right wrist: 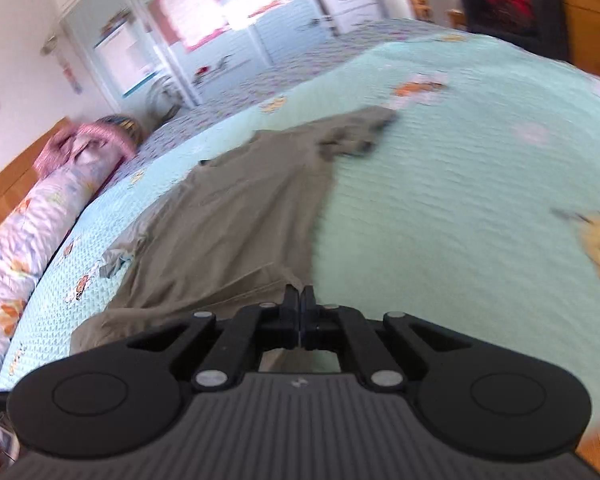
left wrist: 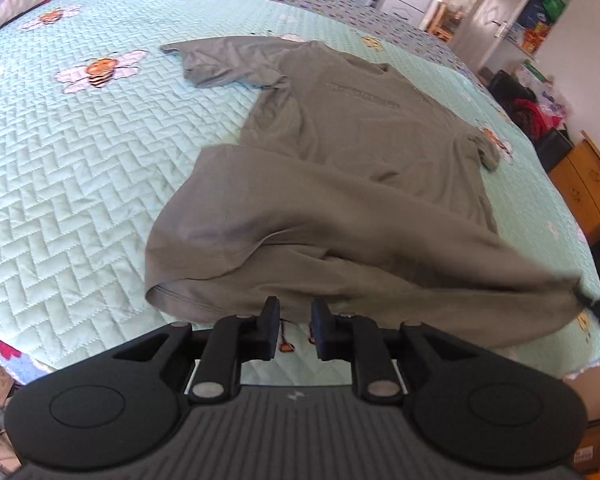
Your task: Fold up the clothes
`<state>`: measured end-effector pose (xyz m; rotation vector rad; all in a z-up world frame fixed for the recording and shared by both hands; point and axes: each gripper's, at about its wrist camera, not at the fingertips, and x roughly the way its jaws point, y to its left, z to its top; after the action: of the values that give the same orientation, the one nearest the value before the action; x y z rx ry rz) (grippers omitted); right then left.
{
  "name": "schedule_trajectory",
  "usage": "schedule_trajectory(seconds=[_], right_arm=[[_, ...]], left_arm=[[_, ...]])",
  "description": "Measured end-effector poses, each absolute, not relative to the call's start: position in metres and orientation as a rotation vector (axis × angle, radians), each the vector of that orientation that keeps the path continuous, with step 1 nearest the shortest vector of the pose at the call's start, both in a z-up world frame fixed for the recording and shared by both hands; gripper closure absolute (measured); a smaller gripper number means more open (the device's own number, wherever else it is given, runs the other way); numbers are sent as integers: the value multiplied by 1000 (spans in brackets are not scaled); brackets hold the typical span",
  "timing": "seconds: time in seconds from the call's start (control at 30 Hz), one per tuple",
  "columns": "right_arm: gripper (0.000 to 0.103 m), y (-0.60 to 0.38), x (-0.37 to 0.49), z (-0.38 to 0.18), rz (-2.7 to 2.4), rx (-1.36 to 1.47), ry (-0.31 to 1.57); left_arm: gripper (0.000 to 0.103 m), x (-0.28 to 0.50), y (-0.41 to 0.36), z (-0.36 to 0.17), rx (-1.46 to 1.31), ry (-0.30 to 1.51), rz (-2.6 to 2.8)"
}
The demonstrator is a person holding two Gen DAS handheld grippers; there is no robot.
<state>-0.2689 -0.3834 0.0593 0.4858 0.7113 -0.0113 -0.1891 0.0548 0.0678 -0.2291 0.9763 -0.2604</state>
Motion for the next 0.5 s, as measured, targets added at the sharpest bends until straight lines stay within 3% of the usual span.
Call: schedule_trajectory(seconds=[0.1,0.2,0.5], right_arm=[[99,-382,-286,37,-50,394,864],[81,-380,-303,36,-109,388,854],[69,-365,-301,54,-66,197,826]], left_arm=[[85,-196,50,67,-216,987,-285],[81,-203,48,67,-189,991,-302],[73,-193,78,69,-182,955,-175]])
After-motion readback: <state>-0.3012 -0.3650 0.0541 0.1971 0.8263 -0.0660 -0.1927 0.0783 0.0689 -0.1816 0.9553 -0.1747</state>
